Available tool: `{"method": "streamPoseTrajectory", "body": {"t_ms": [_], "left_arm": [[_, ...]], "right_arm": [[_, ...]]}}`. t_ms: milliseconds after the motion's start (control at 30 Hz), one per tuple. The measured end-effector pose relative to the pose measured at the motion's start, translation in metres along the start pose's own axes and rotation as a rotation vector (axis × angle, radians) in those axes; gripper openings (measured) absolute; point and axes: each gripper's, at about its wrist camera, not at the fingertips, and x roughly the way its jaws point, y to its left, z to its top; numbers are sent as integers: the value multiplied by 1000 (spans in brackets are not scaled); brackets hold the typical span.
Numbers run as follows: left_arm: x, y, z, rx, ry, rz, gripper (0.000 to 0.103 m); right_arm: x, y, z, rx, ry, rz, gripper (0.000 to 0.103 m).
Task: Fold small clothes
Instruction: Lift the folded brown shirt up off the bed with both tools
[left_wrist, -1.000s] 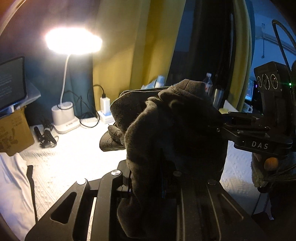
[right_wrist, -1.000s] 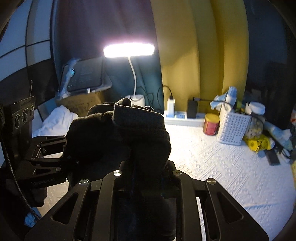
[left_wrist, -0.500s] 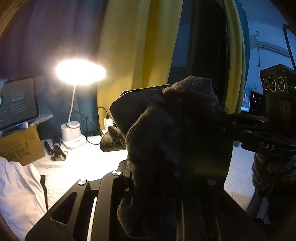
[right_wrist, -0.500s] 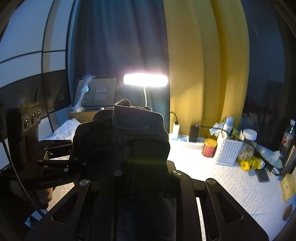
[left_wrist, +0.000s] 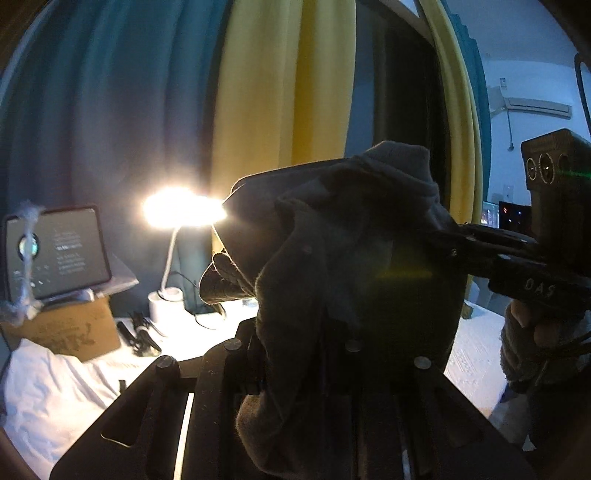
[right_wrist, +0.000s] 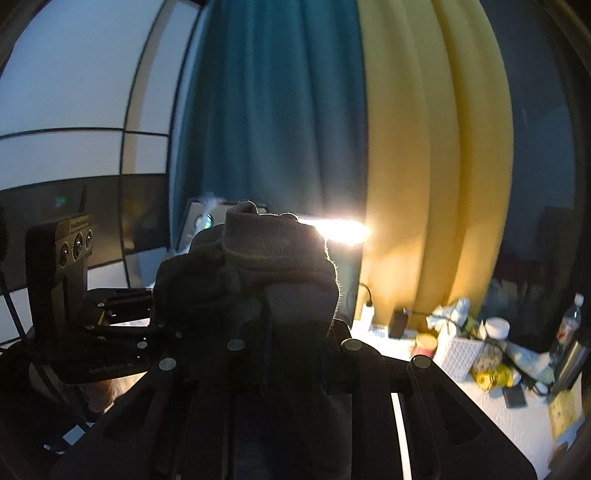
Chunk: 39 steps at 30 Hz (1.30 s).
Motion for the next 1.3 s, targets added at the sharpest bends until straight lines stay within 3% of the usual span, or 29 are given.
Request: {"method": "streamPoseTrajectory", "body": {"t_ms": [533,933,1300], "left_arm": [[-65,35,19,67,-85,135,18],[-125,55,10,92,-34,215,18],[-103,74,-9,57,71,235,18]], "right_arm": [[-11,56,39,-104,-115,107,20],[-19,115,44,-148,-142,251,20],[5,126,29,-119,-63,292,20]]}}
